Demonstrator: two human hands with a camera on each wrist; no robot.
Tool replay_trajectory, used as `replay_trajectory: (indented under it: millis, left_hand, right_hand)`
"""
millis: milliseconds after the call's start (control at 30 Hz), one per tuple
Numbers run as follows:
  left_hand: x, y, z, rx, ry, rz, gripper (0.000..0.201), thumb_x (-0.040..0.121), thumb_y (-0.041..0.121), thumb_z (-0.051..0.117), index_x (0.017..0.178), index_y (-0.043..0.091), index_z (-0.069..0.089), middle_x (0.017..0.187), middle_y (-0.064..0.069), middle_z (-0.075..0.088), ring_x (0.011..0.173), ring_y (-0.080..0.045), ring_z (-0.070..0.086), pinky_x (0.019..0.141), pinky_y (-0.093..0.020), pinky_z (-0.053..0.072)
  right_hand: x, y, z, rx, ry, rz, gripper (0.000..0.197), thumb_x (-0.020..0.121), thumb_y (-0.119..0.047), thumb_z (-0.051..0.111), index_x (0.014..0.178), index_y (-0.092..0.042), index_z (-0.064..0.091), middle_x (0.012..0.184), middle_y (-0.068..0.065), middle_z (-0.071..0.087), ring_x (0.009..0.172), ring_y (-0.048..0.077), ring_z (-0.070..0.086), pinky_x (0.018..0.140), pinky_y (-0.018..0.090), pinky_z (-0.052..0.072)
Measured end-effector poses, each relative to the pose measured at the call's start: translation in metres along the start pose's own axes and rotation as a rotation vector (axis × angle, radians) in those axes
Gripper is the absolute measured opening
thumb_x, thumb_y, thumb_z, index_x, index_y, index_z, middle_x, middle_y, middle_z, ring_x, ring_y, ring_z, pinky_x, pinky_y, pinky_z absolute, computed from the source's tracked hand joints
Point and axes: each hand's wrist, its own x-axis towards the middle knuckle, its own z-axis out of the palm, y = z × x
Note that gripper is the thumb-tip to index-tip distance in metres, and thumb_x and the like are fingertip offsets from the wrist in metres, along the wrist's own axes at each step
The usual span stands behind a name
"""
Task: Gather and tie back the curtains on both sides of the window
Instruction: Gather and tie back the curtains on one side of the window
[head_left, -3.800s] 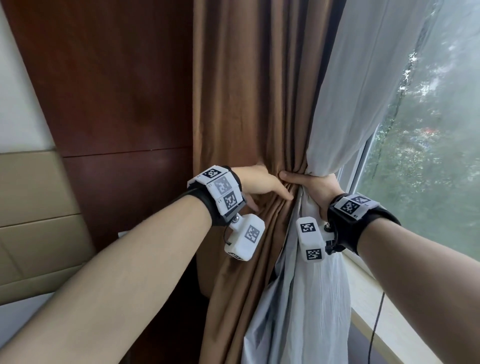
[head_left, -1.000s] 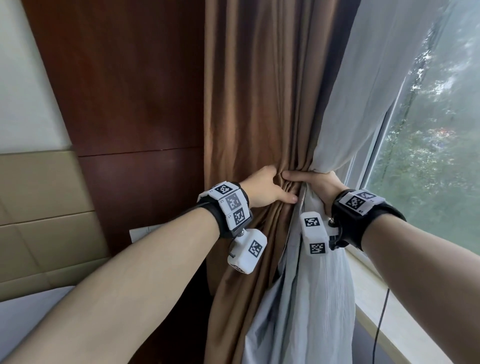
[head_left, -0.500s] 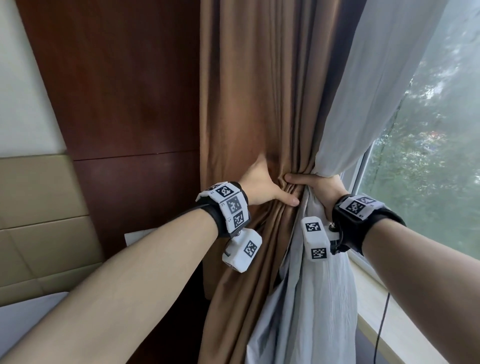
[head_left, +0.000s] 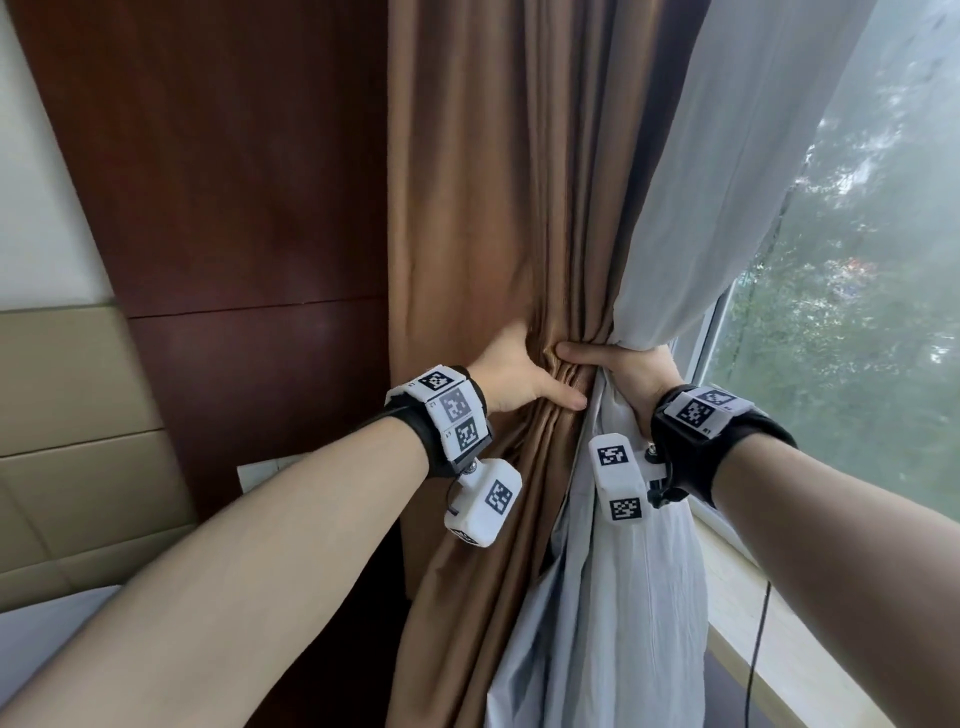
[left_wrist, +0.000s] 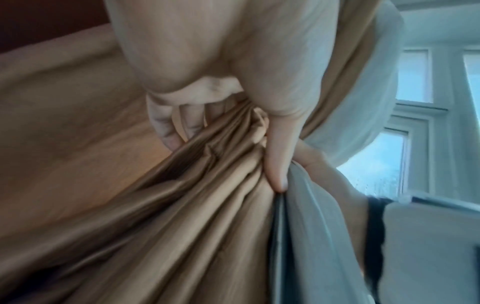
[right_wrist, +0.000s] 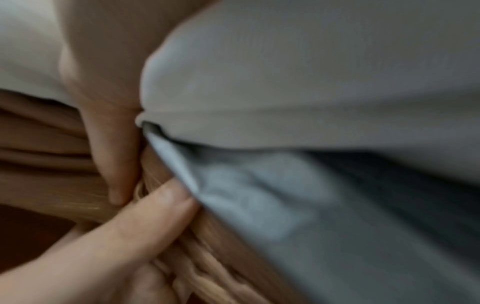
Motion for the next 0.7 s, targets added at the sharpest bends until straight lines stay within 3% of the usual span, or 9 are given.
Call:
replay_trajectory:
  millis: [67,133,167,233,333,467,600,700]
  left_hand:
    - [0.001,0.0,-0.001,0.022,0.033,0.028,0.067,0.063,0.003,0.096,0.115,0.014,0.056,0.11,-0.001,0.068,0.112,-0.022,0.064,0.102,-0.032,0.05]
    - [-0.002,0.001,-0.003,0.027,0.036,0.046,0.054,0.065,-0.006,0.091,0.095,0.02,0.055,0.093,0.003,0.067,0.101,-0.022,0.065,0.093,-0.03,0.052]
    - [-0.001,-0.001,-0.005,0.039,0.05,0.038,0.052,0.064,-0.006,0.091,0.093,0.02,0.056,0.094,0.001,0.069,0.101,-0.025,0.067,0.095,-0.033,0.054]
    - [-0.002,-0.002,-0.008,0.065,0.057,0.018,0.053,0.063,-0.001,0.093,0.1,0.015,0.059,0.104,-0.008,0.072,0.106,-0.029,0.068,0.099,-0.041,0.055]
    - [-0.002,-0.003,-0.01,0.139,0.033,-0.014,0.053,0.071,0.008,0.092,0.106,0.013,0.053,0.107,-0.008,0.065,0.108,-0.029,0.064,0.097,-0.04,0.054]
    - [-0.001,-0.006,-0.014,0.208,0.005,-0.002,0.049,0.081,0.011,0.085,0.108,0.016,0.044,0.096,0.002,0.056,0.106,-0.025,0.062,0.087,-0.03,0.049]
    - [0.0,-0.003,-0.013,0.275,-0.05,0.005,0.046,0.083,0.018,0.085,0.108,0.017,0.046,0.106,-0.002,0.057,0.102,-0.022,0.057,0.083,-0.027,0.043]
    - [-0.001,0.001,-0.014,0.289,-0.116,0.014,0.049,0.08,0.022,0.088,0.111,0.015,0.051,0.103,0.002,0.058,0.104,-0.02,0.058,0.083,-0.026,0.042]
  right_hand:
    - [0.006,0.004,0.004,-0.021,0.04,0.016,0.064,0.05,-0.018,0.101,0.11,-0.009,0.079,0.106,0.005,0.082,0.099,0.027,0.079,0.096,0.049,0.06]
    - [0.009,0.007,0.009,-0.034,0.06,0.023,0.071,0.041,-0.026,0.102,0.108,-0.011,0.08,0.104,0.003,0.082,0.098,0.027,0.079,0.095,0.049,0.061]
    - [0.008,0.007,0.012,-0.042,0.049,0.028,0.073,0.041,-0.027,0.102,0.109,-0.012,0.08,0.105,0.003,0.082,0.099,0.027,0.079,0.095,0.049,0.061]
    - [0.007,0.004,0.016,-0.039,-0.008,0.035,0.066,0.051,-0.022,0.101,0.112,-0.01,0.079,0.107,0.005,0.081,0.101,0.027,0.078,0.097,0.049,0.06]
    - [0.002,-0.002,0.022,-0.01,-0.083,0.06,0.051,0.068,-0.012,0.095,0.115,-0.006,0.077,0.109,0.009,0.081,0.102,0.026,0.078,0.099,0.047,0.06]
    - [-0.002,-0.005,0.028,-0.048,-0.14,0.024,0.073,0.053,-0.03,0.095,0.119,-0.007,0.075,0.114,0.008,0.08,0.108,0.025,0.076,0.104,0.048,0.057]
    - [0.001,-0.002,0.024,-0.07,-0.097,0.025,0.061,0.056,-0.021,0.101,0.111,-0.01,0.078,0.109,0.006,0.081,0.104,0.025,0.077,0.101,0.049,0.058]
    - [0.001,-0.001,0.02,-0.063,-0.056,0.014,0.059,0.055,-0.02,0.1,0.109,-0.01,0.078,0.106,0.006,0.081,0.1,0.025,0.078,0.099,0.049,0.06]
